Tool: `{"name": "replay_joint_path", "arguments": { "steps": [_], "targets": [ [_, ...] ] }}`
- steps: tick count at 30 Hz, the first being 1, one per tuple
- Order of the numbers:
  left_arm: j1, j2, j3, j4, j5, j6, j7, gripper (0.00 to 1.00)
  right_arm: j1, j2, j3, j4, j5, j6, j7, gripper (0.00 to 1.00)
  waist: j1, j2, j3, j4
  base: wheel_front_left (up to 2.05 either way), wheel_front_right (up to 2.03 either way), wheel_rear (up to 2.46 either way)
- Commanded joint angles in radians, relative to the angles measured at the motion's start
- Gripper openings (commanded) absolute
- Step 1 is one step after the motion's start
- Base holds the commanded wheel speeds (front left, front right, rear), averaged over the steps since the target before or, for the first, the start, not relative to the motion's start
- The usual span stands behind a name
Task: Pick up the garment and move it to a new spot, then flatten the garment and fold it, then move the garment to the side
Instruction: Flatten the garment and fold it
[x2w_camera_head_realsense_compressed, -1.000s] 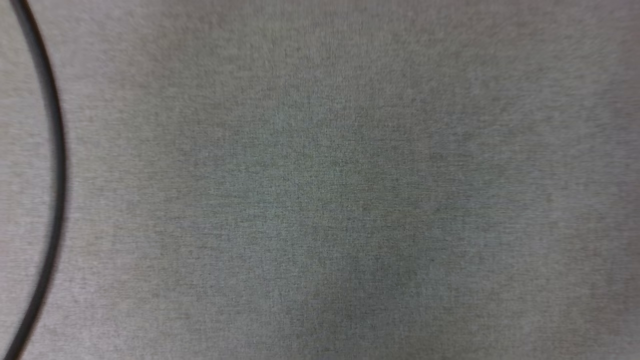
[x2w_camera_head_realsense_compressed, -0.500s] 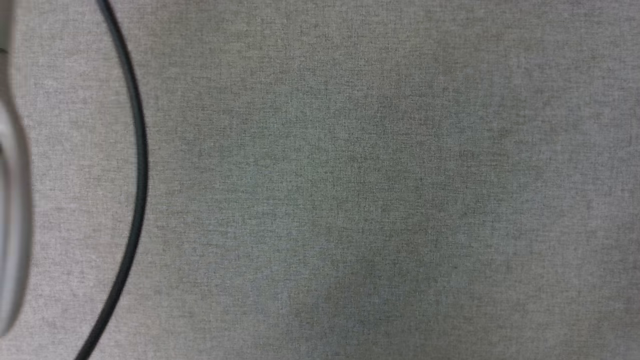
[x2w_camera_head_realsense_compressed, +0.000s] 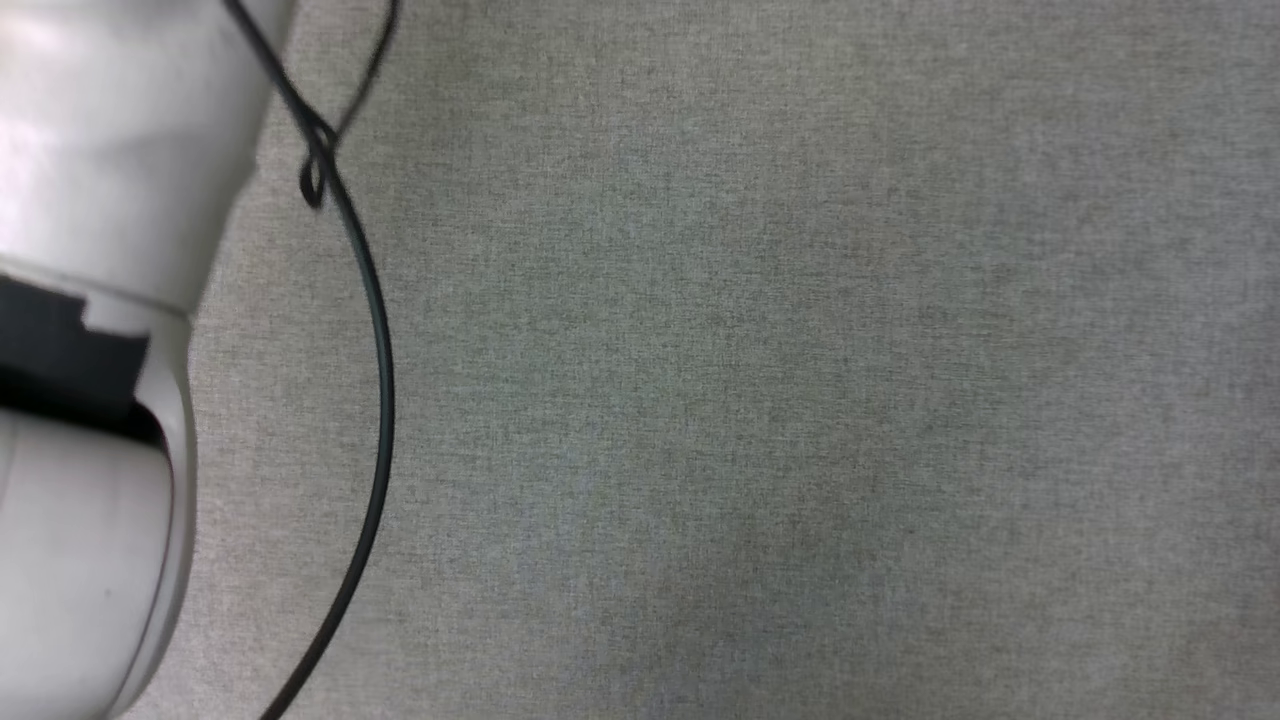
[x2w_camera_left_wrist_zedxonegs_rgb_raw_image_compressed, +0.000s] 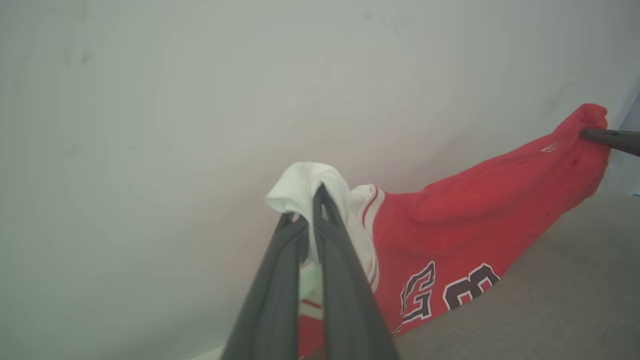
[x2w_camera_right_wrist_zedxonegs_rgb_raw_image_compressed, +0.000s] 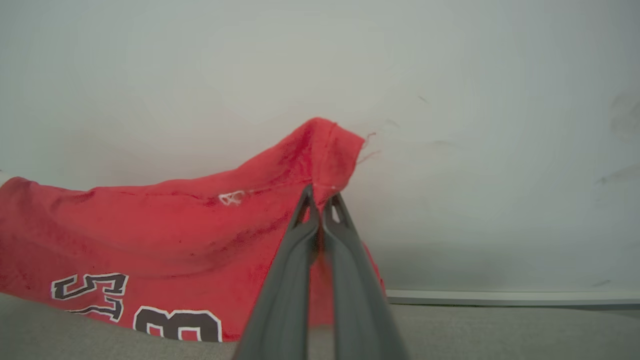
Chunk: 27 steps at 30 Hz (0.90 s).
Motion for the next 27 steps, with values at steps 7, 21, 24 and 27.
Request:
{"name": "replay_joint_path", "arguments": {
  "steps": [7,21,24,27],
  "targets": [
    [0.242,0.047,0.098,-0.154,0.002,0.001,-0.007,0.0,0.182,-0.03,0.048,-0.134,0.118,-0.001,-0.029,0.0,-0.0001,0.0,-0.025,-0.018,0.0,0.0,0.0],
    [0.595,0.076,0.241,-0.339,0.077,0.001,-0.006,0.0,0.419,-0.087,0.149,-0.306,0.262,-0.001,-0.091,0.0,-0.0001,0.0,-0.09,-0.041,0.0,0.0,0.0],
    [0.657,0.084,0.246,-0.366,0.105,0.001,-0.006,0.0,0.457,-0.106,0.17,-0.328,0.278,-0.001,-0.1,0.0,-0.0001,0.0,-0.111,-0.043,0.0,0.0,0.0],
    [0.709,0.088,0.264,-0.397,0.129,0.001,-0.006,0.0,0.498,-0.119,0.185,-0.349,0.295,-0.001,-0.109,0.0,-0.0001,0.0,-0.129,-0.047,0.0,0.0,0.0]
  ]
}}
